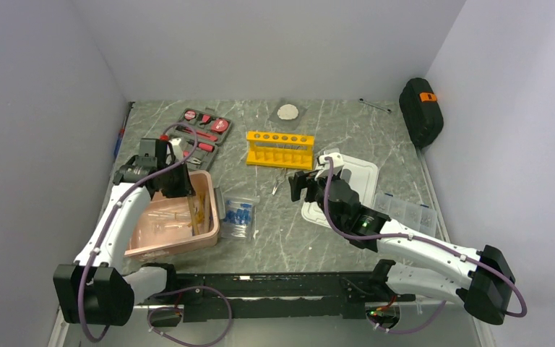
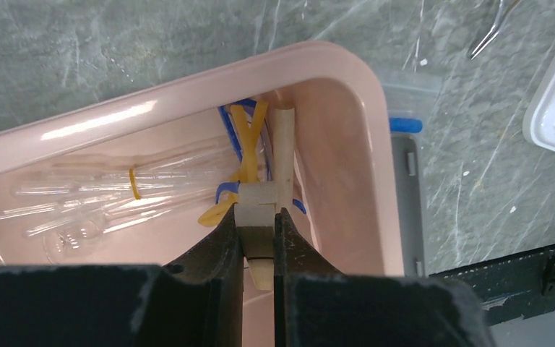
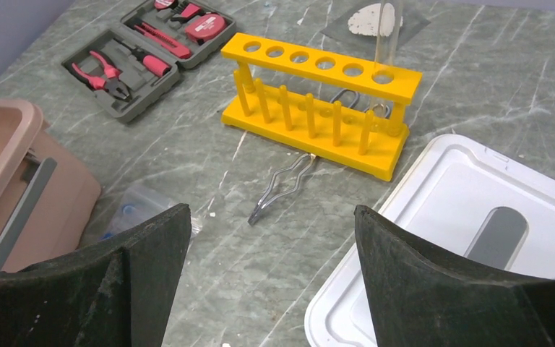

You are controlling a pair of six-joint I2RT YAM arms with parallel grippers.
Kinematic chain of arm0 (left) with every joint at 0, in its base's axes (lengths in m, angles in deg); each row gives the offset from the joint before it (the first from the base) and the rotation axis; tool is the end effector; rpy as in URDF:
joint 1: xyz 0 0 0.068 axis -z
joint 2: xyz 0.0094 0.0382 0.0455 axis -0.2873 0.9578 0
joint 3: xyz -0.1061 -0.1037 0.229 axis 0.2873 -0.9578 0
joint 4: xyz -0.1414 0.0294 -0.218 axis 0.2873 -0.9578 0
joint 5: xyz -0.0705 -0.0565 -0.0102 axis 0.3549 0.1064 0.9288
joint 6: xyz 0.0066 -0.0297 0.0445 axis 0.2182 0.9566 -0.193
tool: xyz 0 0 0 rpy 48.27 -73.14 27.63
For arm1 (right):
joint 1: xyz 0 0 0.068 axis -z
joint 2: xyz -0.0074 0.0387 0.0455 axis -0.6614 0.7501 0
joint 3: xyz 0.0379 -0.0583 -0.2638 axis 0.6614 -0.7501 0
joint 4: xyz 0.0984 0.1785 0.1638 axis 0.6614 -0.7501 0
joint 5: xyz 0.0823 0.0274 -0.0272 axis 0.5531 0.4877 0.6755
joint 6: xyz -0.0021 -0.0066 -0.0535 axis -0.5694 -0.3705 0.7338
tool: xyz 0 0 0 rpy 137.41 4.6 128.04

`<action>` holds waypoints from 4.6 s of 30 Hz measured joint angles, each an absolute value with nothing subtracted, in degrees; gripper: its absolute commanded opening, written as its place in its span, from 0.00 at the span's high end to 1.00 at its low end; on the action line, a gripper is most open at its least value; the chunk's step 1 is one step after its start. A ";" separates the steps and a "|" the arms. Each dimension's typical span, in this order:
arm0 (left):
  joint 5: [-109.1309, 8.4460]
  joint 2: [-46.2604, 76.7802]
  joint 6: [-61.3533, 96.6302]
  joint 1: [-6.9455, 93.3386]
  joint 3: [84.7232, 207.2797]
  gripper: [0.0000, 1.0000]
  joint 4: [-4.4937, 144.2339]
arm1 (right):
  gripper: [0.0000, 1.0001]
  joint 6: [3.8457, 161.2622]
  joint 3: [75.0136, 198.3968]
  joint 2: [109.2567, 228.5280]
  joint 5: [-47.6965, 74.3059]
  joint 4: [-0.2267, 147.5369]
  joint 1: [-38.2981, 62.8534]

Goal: Organize the chemistry lab equipment

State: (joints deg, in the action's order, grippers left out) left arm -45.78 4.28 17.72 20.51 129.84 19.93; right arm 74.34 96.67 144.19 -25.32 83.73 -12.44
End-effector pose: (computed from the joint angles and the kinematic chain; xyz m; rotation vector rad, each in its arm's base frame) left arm 0.2166 -0.0224 0.2848 -0.0882 2.5610 -0.3897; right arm 0.1486 0.1723 0.2820 -0.2020 1.7451 0.4026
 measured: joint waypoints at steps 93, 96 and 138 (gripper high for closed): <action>-65.00 -12.71 15.75 27.09 125.47 0.01 39.32 | 0.74 54.89 128.60 200.32 -22.80 67.79 -2.67; -65.00 -12.68 15.75 27.09 125.47 0.01 39.32 | 0.82 55.11 128.45 200.32 -22.28 68.34 -2.32; -64.95 -12.66 15.75 27.68 124.84 0.01 39.69 | 0.38 70.74 115.70 174.51 -16.23 71.51 8.15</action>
